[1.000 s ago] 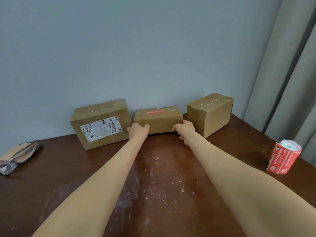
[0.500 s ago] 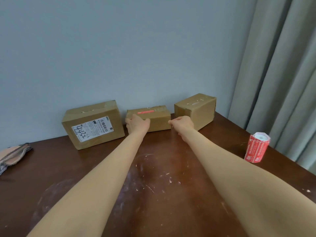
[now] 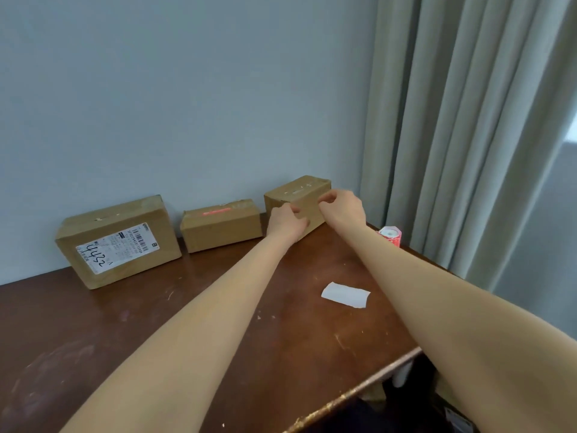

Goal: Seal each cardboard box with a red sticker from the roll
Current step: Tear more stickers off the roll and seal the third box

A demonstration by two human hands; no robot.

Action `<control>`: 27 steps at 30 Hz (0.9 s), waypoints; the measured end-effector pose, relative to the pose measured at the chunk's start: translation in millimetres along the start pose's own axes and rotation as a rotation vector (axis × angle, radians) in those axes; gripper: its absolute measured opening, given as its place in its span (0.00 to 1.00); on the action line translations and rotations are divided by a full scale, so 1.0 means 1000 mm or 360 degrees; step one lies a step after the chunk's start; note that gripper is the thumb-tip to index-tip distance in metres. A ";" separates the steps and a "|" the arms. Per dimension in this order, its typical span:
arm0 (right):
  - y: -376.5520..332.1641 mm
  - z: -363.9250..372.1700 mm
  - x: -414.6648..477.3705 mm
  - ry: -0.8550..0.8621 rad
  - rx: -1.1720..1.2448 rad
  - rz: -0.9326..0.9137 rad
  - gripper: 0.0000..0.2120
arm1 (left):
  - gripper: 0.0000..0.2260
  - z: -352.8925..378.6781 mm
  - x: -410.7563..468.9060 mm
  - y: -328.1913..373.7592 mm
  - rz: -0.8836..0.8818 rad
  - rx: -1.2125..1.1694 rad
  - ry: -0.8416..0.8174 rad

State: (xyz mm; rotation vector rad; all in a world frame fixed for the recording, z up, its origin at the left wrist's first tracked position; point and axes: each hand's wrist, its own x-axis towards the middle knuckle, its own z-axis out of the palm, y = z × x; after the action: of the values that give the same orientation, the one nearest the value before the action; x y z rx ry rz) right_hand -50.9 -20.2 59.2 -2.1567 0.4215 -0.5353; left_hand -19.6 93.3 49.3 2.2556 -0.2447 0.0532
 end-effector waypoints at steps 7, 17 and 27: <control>0.042 -0.061 -0.010 0.0141 -0.0328 0.0003 0.20 | 0.22 0.048 -0.034 0.033 0.0226 0.0026 -0.0338; 0.093 -0.093 -0.022 0.0029 -0.0464 0.0151 0.27 | 0.24 0.089 -0.049 0.047 0.0338 0.0186 -0.0415; 0.106 -0.081 -0.048 -0.0651 -0.0352 -0.0006 0.12 | 0.30 0.067 -0.056 0.029 0.0042 0.0993 -0.1054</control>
State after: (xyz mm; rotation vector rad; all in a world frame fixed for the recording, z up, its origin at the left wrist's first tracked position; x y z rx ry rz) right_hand -145.4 -112.9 6.8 -2.4047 0.2577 -0.0408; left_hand -82.9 33.1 21.8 2.8233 -0.6830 -0.7018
